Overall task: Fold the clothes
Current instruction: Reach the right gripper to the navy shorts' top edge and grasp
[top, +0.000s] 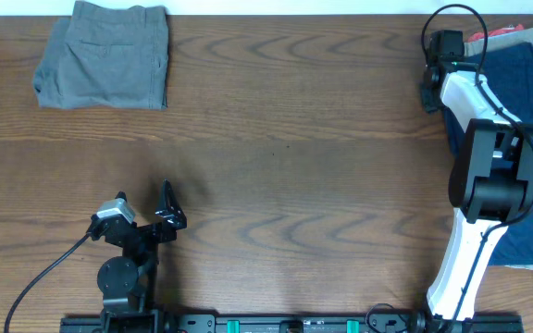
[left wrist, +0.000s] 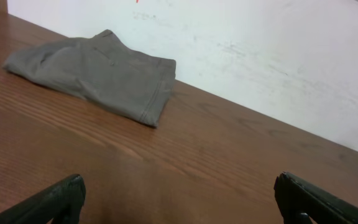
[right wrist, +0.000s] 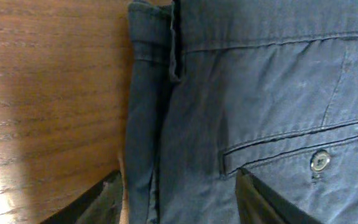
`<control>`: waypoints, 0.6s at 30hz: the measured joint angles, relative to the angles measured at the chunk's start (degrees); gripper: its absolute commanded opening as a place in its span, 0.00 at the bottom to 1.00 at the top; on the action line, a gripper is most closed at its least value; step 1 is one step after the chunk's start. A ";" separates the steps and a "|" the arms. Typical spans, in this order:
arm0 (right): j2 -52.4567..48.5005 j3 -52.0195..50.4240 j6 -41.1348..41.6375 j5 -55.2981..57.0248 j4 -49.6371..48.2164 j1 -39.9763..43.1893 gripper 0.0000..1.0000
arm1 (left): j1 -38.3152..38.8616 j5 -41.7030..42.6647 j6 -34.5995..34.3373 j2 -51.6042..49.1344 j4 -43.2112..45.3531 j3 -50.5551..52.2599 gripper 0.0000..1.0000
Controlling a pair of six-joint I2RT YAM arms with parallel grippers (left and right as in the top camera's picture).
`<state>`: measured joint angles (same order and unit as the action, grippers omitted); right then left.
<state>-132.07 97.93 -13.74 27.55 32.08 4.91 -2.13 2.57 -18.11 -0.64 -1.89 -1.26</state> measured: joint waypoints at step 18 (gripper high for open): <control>-0.20 0.00 4.96 -2.71 1.09 1.62 0.01 | 0.00 0.00 -0.02 0.00 -0.02 0.00 0.98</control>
<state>-132.27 97.93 -8.78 24.84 33.17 6.52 -2.13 2.57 -18.13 -0.64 -1.91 -1.26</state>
